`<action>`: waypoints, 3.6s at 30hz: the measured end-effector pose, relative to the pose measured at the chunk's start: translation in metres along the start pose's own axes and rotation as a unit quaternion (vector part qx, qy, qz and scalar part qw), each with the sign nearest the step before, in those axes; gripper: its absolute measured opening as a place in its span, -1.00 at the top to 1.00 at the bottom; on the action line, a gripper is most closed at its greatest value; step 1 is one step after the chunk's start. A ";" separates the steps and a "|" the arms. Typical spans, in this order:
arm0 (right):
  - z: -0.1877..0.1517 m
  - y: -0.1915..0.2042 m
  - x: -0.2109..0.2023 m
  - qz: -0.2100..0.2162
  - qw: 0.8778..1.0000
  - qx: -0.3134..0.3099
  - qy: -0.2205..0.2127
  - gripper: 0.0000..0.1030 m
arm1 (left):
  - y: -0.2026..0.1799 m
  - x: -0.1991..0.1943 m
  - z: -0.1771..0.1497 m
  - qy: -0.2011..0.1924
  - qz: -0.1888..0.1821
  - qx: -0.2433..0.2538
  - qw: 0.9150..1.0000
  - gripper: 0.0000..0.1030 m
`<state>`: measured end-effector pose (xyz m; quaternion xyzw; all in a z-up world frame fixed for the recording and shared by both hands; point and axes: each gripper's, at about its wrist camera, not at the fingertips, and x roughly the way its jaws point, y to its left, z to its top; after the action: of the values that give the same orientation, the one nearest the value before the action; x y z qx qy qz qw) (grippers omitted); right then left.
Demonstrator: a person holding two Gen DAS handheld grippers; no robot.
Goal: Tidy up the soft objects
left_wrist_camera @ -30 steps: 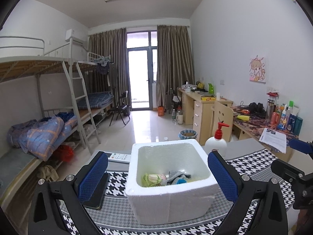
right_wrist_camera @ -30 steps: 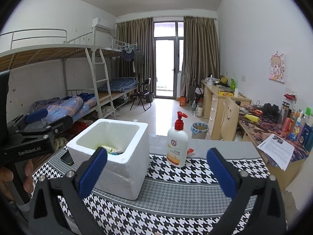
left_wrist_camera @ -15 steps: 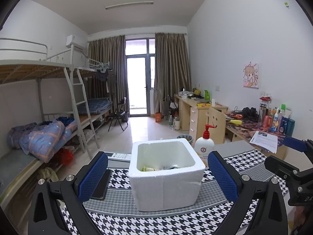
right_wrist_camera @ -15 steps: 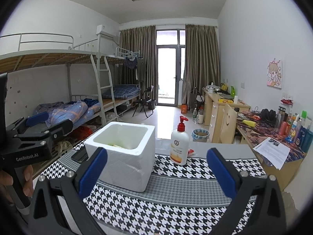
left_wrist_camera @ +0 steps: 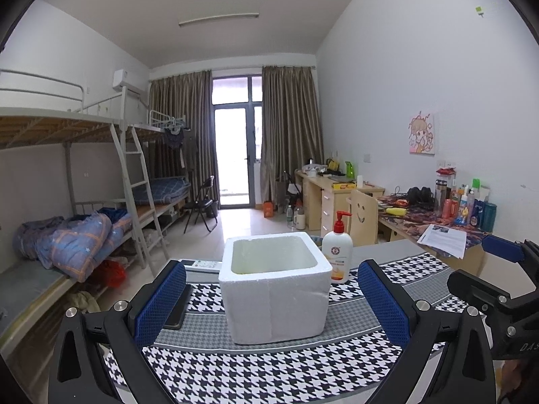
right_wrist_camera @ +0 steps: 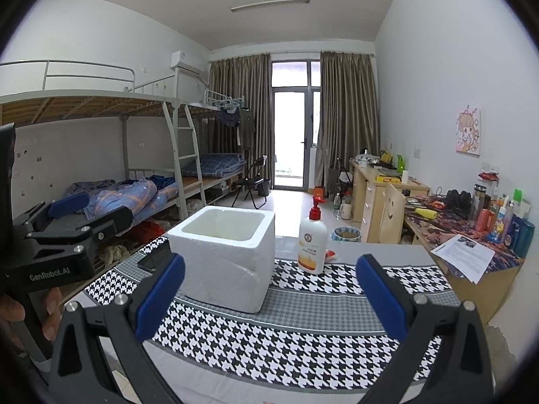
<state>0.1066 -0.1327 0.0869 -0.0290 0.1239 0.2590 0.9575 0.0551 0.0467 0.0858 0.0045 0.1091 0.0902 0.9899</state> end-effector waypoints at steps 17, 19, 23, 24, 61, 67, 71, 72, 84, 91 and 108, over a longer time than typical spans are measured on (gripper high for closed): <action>-0.052 0.004 -0.022 -0.010 1.000 0.020 -0.018 -0.99 | -0.001 -0.028 -0.054 -0.024 0.001 -0.029 0.999 -0.98; -0.060 0.005 -0.024 -0.011 1.000 0.022 -0.019 -0.99 | -0.002 -0.030 -0.063 -0.026 0.006 -0.031 0.999 -0.98; -0.073 0.008 -0.028 -0.017 0.999 0.021 -0.018 -0.99 | -0.006 -0.034 -0.078 -0.025 0.012 -0.031 0.999 -0.98; -0.076 0.009 -0.028 -0.015 1.000 0.021 -0.017 -0.99 | -0.006 -0.035 -0.081 -0.023 0.012 -0.035 0.999 -0.98; -0.112 0.014 -0.041 -0.019 0.999 0.022 -0.021 -0.99 | -0.009 -0.051 -0.110 -0.017 0.008 -0.034 0.999 -0.98; -0.113 0.014 -0.045 -0.021 0.999 0.021 -0.022 -0.99 | -0.011 -0.056 -0.109 -0.021 0.007 -0.030 0.999 -0.98; -0.115 0.017 -0.043 -0.023 0.999 0.018 -0.020 -0.99 | -0.011 -0.056 -0.110 -0.023 0.006 -0.026 0.999 -0.98; -0.114 0.017 -0.042 -0.024 0.999 0.018 -0.019 -0.99 | -0.010 -0.055 -0.110 -0.021 0.006 -0.026 0.999 -0.98; -0.115 0.024 -0.043 -0.015 1.000 0.011 -0.016 -0.99 | -0.010 -0.054 -0.111 -0.014 0.014 -0.025 0.999 -0.98; -0.114 0.023 -0.039 -0.014 1.000 0.010 -0.011 -0.99 | -0.011 -0.053 -0.112 -0.012 0.013 -0.023 1.000 -0.98; -0.117 0.024 -0.036 -0.012 1.000 0.010 -0.008 -0.99 | -0.010 -0.054 -0.111 -0.016 0.015 -0.019 1.000 -0.98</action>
<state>0.0382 -0.1439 -0.0169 -0.0188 0.1185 0.2467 0.9616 -0.0196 0.0263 -0.0112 -0.0113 0.0917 0.1066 0.9900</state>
